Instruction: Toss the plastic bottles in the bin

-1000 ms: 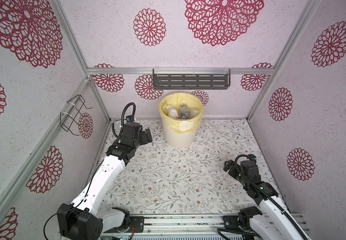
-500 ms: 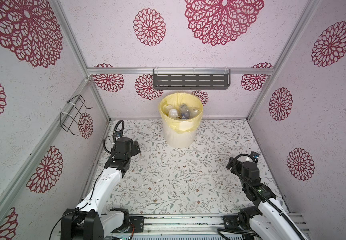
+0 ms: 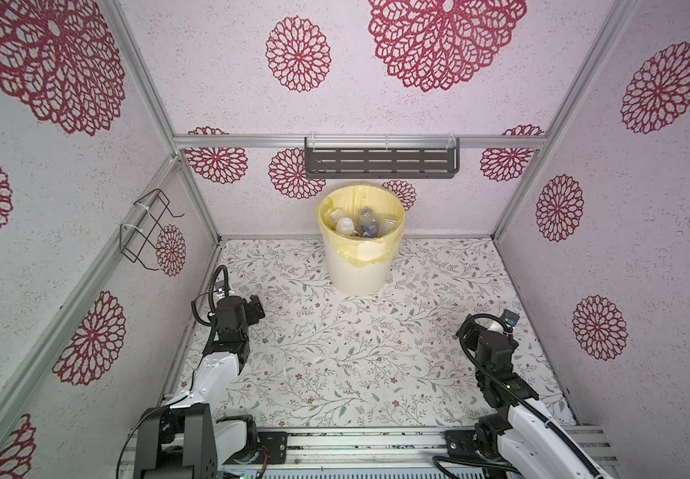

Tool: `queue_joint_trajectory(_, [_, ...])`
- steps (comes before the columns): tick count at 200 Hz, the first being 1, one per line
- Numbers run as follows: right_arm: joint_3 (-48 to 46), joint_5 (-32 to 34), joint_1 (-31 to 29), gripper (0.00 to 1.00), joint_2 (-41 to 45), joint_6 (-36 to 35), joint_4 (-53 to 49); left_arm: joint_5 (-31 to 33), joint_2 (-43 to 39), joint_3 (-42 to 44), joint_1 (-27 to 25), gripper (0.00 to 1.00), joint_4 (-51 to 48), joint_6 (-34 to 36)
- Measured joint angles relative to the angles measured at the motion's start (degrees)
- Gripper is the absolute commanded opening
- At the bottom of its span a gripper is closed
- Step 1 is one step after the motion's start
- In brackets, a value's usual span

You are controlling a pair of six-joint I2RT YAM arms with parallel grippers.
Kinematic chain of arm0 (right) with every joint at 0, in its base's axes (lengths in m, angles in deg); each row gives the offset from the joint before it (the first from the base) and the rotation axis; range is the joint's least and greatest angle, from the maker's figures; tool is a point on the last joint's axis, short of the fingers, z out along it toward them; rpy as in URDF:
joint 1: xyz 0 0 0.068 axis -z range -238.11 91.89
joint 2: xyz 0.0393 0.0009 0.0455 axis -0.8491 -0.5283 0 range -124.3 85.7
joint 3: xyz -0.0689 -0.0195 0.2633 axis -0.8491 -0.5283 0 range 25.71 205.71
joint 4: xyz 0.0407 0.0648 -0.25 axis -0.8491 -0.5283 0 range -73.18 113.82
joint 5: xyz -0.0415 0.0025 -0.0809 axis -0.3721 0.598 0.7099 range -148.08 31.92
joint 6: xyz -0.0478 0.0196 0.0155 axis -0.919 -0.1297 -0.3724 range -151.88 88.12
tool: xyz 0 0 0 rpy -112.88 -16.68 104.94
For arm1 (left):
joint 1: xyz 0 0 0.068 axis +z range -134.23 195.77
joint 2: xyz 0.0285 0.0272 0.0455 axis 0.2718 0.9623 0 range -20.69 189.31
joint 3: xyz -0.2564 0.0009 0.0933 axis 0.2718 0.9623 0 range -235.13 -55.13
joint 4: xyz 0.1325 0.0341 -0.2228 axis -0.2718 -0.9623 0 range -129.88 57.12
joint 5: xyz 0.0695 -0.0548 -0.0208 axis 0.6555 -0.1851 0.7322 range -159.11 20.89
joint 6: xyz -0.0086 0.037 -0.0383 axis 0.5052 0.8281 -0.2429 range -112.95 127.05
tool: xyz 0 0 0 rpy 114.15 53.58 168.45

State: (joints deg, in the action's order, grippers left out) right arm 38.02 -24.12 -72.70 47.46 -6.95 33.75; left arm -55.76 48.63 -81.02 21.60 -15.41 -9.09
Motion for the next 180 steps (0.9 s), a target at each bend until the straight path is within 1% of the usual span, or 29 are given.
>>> queue_joint_trajectory(21, [-2.58, 3.08, 0.09, 0.99, -0.26, -1.99, 5.51, -5.44, 5.20, 2.08, 4.04, 0.97, 8.44, -0.09])
queue_joint_trajectory(32, [-4.61, 4.37, 0.17, 0.99, -0.28, -4.31, 10.14, -8.22, 7.67, 2.43, 5.90, 0.97, 11.56, -0.07])
queue_joint_trajectory(50, [-8.26, 6.38, 0.20, 0.99, -1.18, -8.81, 18.29, -11.72, 9.57, 2.43, 7.74, 0.97, 14.84, 0.13])
queue_joint_trajectory(68, [-10.03, 8.37, 0.55, 0.99, -4.04, -11.04, 24.52, -14.16, 10.47, 2.49, 8.98, 0.97, 19.06, 0.63])
queue_joint_trajectory(86, [-11.13, 9.77, 1.38, 0.99, -10.05, -12.00, 32.79, -15.72, 12.20, 4.04, 9.81, 0.97, 26.77, 0.94])
queue_joint_trajectory(97, [-11.39, 10.25, 2.08, 0.99, -15.41, -12.81, 38.25, -17.53, 14.05, 5.20, 10.43, 0.97, 30.75, 1.11])
queue_joint_trajectory(126, [-11.34, 9.68, 3.26, 0.99, -33.62, -16.92, 54.01, -21.86, 16.98, 5.97, 11.02, 0.97, 34.16, 1.68])
queue_joint_trajectory(145, [-10.95, 9.38, 3.52, 0.99, -42.01, -19.96, 63.14, -23.28, 16.96, 5.97, 10.99, 0.97, 35.63, 2.03])
queue_joint_trajectory(162, [-10.10, 9.29, 3.93, 0.99, -47.08, -21.59, 69.96, -23.89, 16.96, 5.97, 10.99, 0.97, 36.72, 2.23])
queue_joint_trajectory(180, [-10.03, 8.26, 4.24, 0.99, -47.60, -22.47, 72.81, -24.24, 16.96, 6.10, 10.88, 0.97, 38.03, 2.58])
